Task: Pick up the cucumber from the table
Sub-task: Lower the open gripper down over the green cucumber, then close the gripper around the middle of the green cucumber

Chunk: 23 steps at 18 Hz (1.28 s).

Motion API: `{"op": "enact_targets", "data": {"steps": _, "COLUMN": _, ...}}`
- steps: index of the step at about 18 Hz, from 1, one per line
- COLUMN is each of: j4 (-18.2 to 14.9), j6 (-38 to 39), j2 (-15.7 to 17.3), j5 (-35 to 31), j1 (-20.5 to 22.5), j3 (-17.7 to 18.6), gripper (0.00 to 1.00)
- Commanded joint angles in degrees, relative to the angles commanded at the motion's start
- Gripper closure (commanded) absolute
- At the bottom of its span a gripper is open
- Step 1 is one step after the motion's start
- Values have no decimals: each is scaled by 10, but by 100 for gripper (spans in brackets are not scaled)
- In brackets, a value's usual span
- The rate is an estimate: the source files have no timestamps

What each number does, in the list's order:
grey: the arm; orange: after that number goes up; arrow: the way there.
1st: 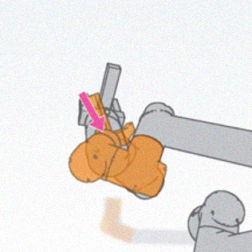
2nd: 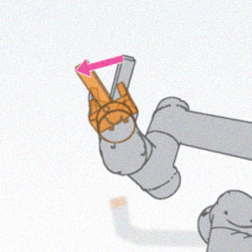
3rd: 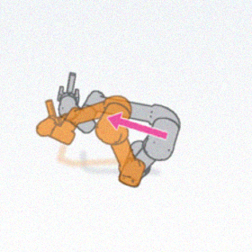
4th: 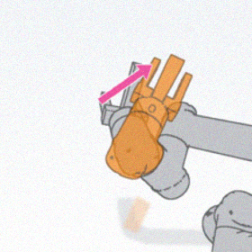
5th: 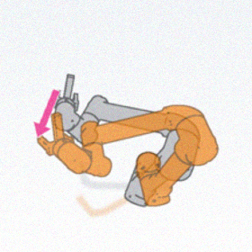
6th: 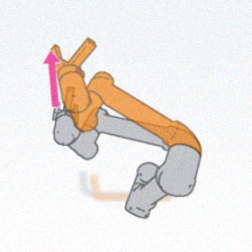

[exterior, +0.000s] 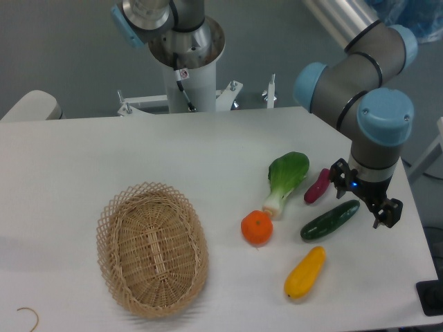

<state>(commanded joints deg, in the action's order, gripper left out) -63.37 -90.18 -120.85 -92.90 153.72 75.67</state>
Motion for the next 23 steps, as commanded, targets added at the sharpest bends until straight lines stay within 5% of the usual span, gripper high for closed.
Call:
{"op": "enact_targets", "data": {"steps": 13, "j4": 5, "j6": 4, "j2": -17, "j5": -1, "j1": 1, "j3": 4, "gripper": 0}}
{"op": "enact_targets", "data": {"steps": 18, "j4": 37, "j6": 32, "j2": -40, "j5": -4, "j1": 2, "j3": 11, "gripper": 0}}
{"op": "enact_targets", "data": {"steps": 23, "j4": 94, "j6": 77, "j2": -52, "j5": -6, "j1": 4, "j3": 54, "gripper": 0}}
